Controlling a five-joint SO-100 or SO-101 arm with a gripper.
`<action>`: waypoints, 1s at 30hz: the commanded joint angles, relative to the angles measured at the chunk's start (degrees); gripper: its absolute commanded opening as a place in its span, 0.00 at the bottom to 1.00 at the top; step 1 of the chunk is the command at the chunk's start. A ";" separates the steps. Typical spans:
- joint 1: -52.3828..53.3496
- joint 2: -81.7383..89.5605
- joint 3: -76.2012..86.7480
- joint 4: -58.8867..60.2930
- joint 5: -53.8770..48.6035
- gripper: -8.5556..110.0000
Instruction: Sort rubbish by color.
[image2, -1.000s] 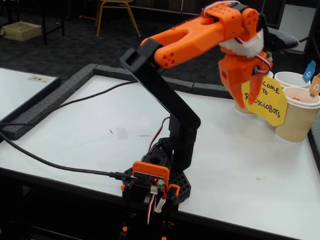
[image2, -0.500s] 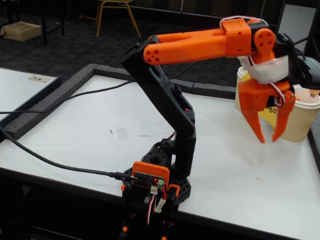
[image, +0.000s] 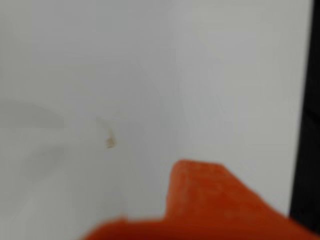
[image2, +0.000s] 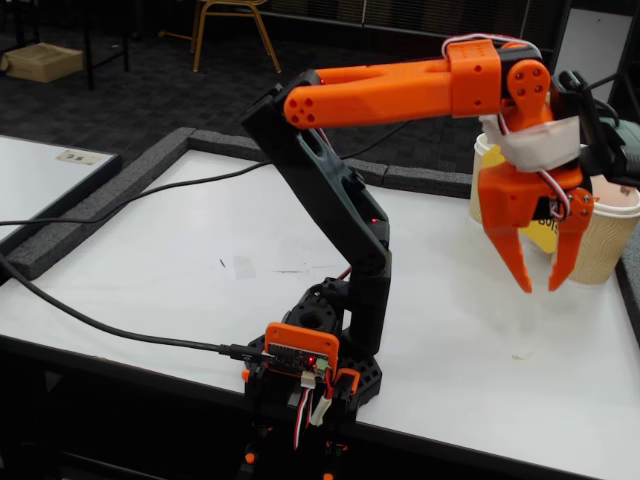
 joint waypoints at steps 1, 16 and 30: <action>-9.14 0.88 -1.76 -1.41 -0.53 0.13; -42.71 5.62 2.20 -7.82 -0.53 0.13; -84.02 20.04 10.37 -12.48 -0.35 0.13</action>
